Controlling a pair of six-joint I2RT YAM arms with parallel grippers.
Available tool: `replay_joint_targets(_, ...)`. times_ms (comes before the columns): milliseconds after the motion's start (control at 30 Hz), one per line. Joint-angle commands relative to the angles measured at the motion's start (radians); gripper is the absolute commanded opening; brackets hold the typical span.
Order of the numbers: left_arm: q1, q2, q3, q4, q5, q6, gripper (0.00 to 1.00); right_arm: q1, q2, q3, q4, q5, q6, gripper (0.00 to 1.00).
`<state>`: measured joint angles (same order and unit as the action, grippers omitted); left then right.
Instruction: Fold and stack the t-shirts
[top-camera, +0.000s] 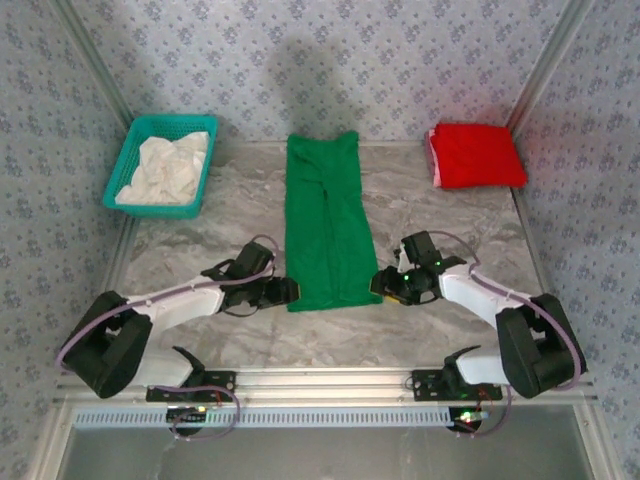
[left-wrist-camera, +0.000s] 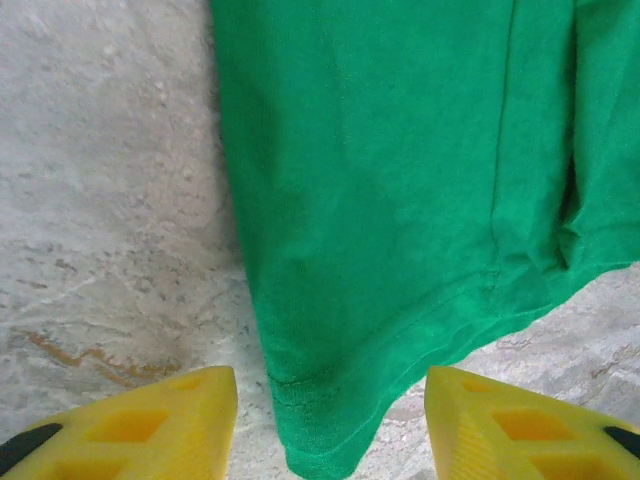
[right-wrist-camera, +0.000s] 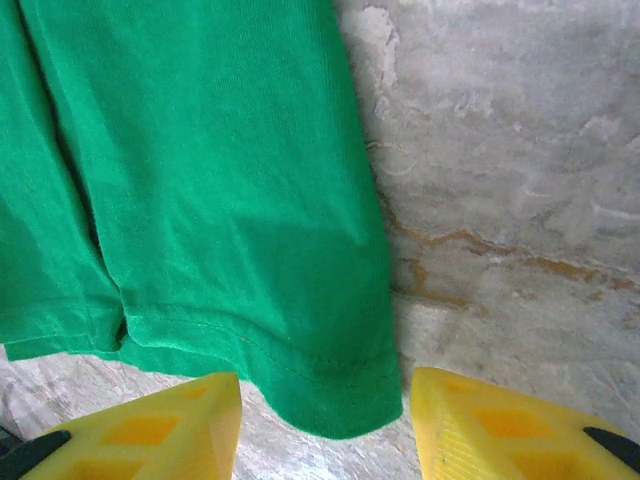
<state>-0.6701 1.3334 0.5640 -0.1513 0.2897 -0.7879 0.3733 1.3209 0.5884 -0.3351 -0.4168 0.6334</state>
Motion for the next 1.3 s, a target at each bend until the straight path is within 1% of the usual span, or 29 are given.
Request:
replay_joint_targets(0, -0.018, 0.015, 0.005, 0.016, 0.012, -0.021, 0.51, 0.002, 0.012, -0.015, 0.025, -0.014, 0.023, 0.50)
replay_joint_targets(67, -0.023, 0.014, -0.007, 0.025, 0.008, -0.031, 0.48, 0.000, 0.018, -0.018, 0.024, -0.009, 0.028, 0.50)
replay_joint_targets(233, -0.030, 0.043, -0.031, 0.065, 0.004, -0.055, 0.47, 0.002, 0.046, -0.024, 0.059, -0.033, 0.042, 0.50)
replay_joint_targets(267, -0.032, 0.050, -0.030, 0.077, 0.009, -0.054, 0.45, 0.004, 0.052, -0.022, 0.067, -0.040, 0.045, 0.49)
replay_joint_targets(333, -0.033, 0.065, -0.027, 0.095, 0.012, -0.055, 0.42, 0.011, 0.063, -0.019, 0.078, -0.048, 0.052, 0.49)
replay_joint_targets(433, -0.038, 0.083, -0.022, 0.113, 0.016, -0.053, 0.41, 0.030, 0.067, -0.018, 0.088, -0.035, 0.064, 0.49)
replay_joint_targets(500, -0.038, 0.098, -0.019, 0.126, 0.021, -0.051, 0.37, 0.035, 0.069, -0.021, 0.097, -0.034, 0.070, 0.48)
replay_joint_targets(667, -0.039, 0.134, -0.009, 0.147, 0.021, -0.050, 0.36, 0.052, 0.075, -0.025, 0.123, -0.024, 0.089, 0.44)
replay_joint_targets(700, -0.039, 0.140, -0.009, 0.150, 0.023, -0.050, 0.33, 0.056, 0.077, -0.027, 0.126, -0.019, 0.093, 0.42)
replay_joint_targets(733, -0.040, 0.145, -0.009, 0.155, 0.022, -0.050, 0.31, 0.059, 0.077, -0.029, 0.132, -0.017, 0.096, 0.38)
replay_joint_targets(800, -0.039, 0.154, -0.010, 0.160, 0.020, -0.051, 0.31, 0.060, 0.078, -0.033, 0.135, -0.009, 0.100, 0.36)
replay_joint_targets(833, -0.040, 0.159, -0.009, 0.160, 0.019, -0.050, 0.29, 0.061, 0.079, -0.036, 0.138, -0.007, 0.100, 0.33)
replay_joint_targets(967, -0.039, 0.181, 0.005, 0.161, 0.017, -0.040, 0.22, 0.064, 0.092, -0.039, 0.144, -0.004, 0.097, 0.26)
replay_joint_targets(1033, -0.039, 0.185, 0.011, 0.158, 0.012, -0.036, 0.14, 0.064, 0.096, -0.039, 0.149, -0.006, 0.096, 0.19)
replay_joint_targets(1133, -0.039, 0.177, 0.023, 0.140, 0.003, -0.031, 0.10, 0.066, 0.095, -0.033, 0.151, -0.011, 0.093, 0.12)
replay_joint_targets(1167, -0.040, 0.171, 0.029, 0.128, -0.002, -0.030, 0.06, 0.067, 0.096, -0.029, 0.152, -0.015, 0.090, 0.09)
replay_joint_targets(1200, -0.040, 0.162, 0.037, 0.110, -0.007, -0.027, 0.00, 0.068, 0.095, -0.023, 0.146, -0.021, 0.084, 0.06)
replay_joint_targets(1267, -0.039, 0.137, 0.059, 0.077, -0.010, -0.020, 0.00, 0.071, 0.087, -0.006, 0.133, -0.037, 0.069, 0.00)
